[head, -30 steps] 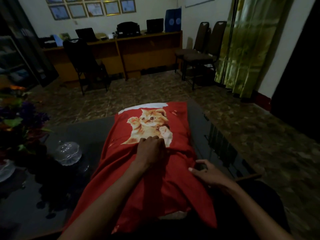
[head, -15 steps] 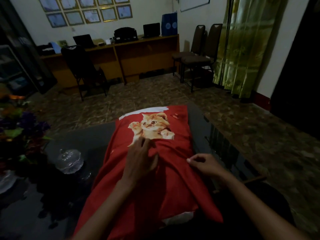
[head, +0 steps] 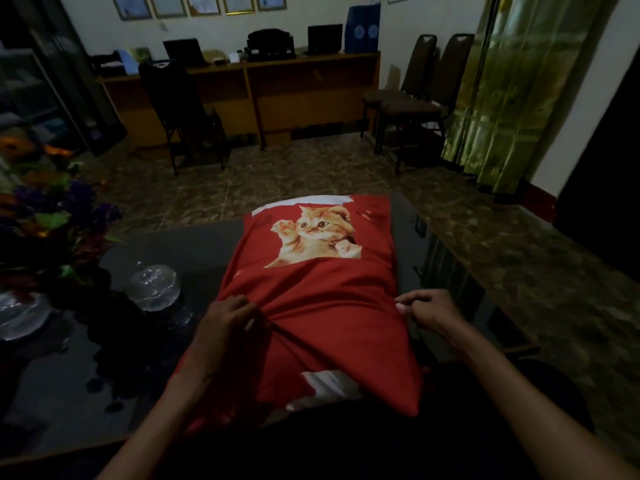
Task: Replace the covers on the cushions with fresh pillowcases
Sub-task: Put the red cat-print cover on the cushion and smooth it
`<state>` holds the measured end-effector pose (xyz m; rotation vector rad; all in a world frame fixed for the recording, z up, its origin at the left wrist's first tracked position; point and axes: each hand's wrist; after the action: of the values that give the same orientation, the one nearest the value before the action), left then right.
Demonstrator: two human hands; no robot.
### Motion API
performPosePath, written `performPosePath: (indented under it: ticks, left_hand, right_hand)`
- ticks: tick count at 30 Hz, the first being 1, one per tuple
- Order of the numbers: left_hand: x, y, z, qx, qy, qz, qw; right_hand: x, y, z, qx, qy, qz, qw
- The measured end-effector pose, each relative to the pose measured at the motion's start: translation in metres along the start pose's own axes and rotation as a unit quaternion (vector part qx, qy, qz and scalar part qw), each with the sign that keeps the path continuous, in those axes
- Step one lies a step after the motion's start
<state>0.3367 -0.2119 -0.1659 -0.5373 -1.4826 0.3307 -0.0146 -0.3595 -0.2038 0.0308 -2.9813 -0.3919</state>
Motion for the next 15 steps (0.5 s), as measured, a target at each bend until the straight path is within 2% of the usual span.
performPosePath:
  ticks: [3,6,8,10,12,15]
  left_hand:
    - [-0.007,0.009,0.017,-0.015,-0.005,-0.03,0.999]
    - [-0.004,0.028,0.049,0.001,-0.031,0.049,0.998]
    - [-0.006,0.047,0.065,-0.063,-0.013,0.07,0.995]
    - [-0.012,0.062,0.07,-0.137,-0.013,0.042,0.99]
    - [-0.016,0.068,0.069,-0.168,-0.023,0.029,0.985]
    - [-0.016,0.068,0.068,-0.202,-0.036,0.077,0.976]
  right_hand:
    - [-0.002,-0.006,0.004,0.01,0.01,0.023,1.0]
    - [0.002,-0.013,0.014,0.029,0.017,0.076,0.997]
    - [0.002,-0.012,0.018,0.05,0.017,0.101,0.993]
    - [-0.004,-0.006,0.019,0.073,0.014,0.105,0.992]
    - [-0.011,-0.005,0.024,0.096,0.009,0.103,0.99]
    - [-0.015,-0.006,0.032,0.112,0.001,0.098,0.989]
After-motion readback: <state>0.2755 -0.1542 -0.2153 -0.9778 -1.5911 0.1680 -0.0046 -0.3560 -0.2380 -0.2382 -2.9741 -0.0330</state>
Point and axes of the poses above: each hand's wrist, its own y-axis away from the middle knuckle, its own x-axis out of the back of the hand, z = x × y, and after that the axes turned 12 degrees about -y, right-handed
